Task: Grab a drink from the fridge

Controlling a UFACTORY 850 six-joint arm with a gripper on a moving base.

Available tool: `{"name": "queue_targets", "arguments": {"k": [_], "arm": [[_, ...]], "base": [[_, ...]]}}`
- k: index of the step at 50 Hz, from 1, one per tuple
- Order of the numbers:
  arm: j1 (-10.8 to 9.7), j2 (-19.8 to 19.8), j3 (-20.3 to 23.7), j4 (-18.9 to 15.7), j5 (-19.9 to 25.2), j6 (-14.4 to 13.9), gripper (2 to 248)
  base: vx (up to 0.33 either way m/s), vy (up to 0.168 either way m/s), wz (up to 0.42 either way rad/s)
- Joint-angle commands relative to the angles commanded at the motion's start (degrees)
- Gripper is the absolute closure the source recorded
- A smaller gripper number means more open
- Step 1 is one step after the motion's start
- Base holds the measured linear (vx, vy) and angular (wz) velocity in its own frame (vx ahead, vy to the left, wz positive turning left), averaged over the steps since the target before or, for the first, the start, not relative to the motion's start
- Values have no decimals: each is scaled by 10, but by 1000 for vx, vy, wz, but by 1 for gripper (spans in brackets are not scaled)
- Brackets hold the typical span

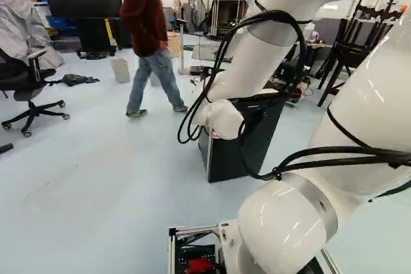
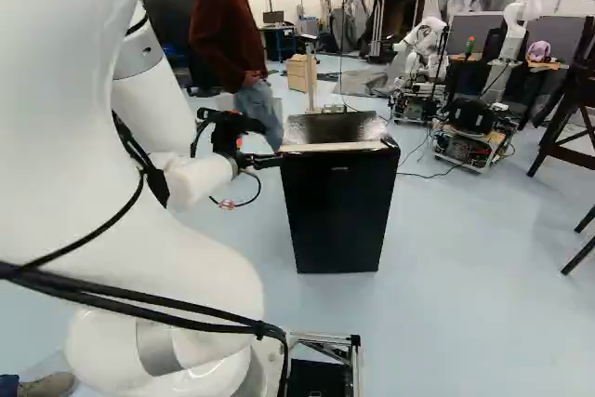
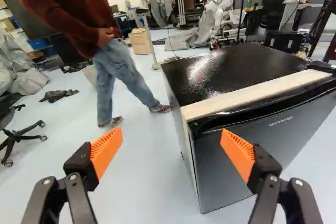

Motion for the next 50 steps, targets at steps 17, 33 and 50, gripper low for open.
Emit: {"name": "queue_targets", "arguments": {"k": [17,33,50], "arm": [[28,-50,-30,73,0,0,3],[53,-101,-56,145,1,0,3],[78,-144,-78,223,11,0,3]], "base": [[0,0,0],[0,0,0],[0,0,0]]}}
